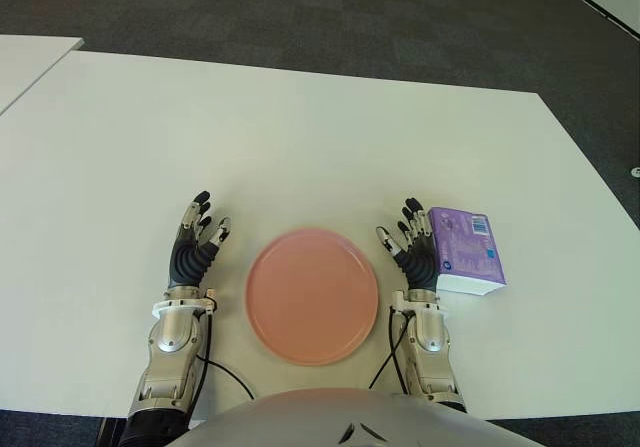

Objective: Put the tissue paper into the plate.

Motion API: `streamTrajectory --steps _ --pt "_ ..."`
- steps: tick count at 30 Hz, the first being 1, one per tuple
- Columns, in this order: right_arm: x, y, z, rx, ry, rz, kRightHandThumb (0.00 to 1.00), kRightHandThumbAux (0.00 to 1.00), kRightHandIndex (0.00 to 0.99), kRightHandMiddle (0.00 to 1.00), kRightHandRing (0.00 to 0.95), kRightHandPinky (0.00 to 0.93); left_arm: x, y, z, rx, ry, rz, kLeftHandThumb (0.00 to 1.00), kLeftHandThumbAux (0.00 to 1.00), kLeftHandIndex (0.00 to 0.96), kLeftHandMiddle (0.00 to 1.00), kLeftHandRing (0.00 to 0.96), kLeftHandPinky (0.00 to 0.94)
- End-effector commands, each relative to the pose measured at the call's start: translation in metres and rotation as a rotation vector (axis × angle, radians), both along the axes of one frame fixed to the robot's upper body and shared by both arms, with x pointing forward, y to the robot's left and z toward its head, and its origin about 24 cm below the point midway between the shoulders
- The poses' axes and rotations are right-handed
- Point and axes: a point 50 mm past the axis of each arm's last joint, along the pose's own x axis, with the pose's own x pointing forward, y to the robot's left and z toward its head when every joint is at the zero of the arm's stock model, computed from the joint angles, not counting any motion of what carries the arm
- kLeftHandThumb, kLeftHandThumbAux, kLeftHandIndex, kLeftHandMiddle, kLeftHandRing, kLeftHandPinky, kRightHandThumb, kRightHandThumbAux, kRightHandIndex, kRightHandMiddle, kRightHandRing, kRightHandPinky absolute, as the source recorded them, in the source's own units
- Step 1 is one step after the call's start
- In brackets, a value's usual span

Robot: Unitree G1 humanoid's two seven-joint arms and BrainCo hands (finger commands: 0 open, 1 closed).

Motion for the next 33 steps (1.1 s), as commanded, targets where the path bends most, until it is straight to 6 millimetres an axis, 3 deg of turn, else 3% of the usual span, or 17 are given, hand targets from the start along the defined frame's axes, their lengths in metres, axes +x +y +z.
streamTrajectory --steps 1,33 --pt "-0.0068 -0.0014 -0.0126 0.014 0.065 0.009 0.007 0.783 0.015 0.034 0.029 0.061 -0.0047 -0.0029 -0.0089 -0.003 0.057 0.008 0.000 0.607 0.000 0.000 0.000 0.000" --pt "0.0009 -0.0098 -0.0176 0.008 0.081 0.061 0.000 0.803 0.003 0.021 0.017 0.056 0.0010 -0.0074 -0.0097 0.003 0.063 0.013 0.000 0.603 0.000 0.000 0.000 0.000"
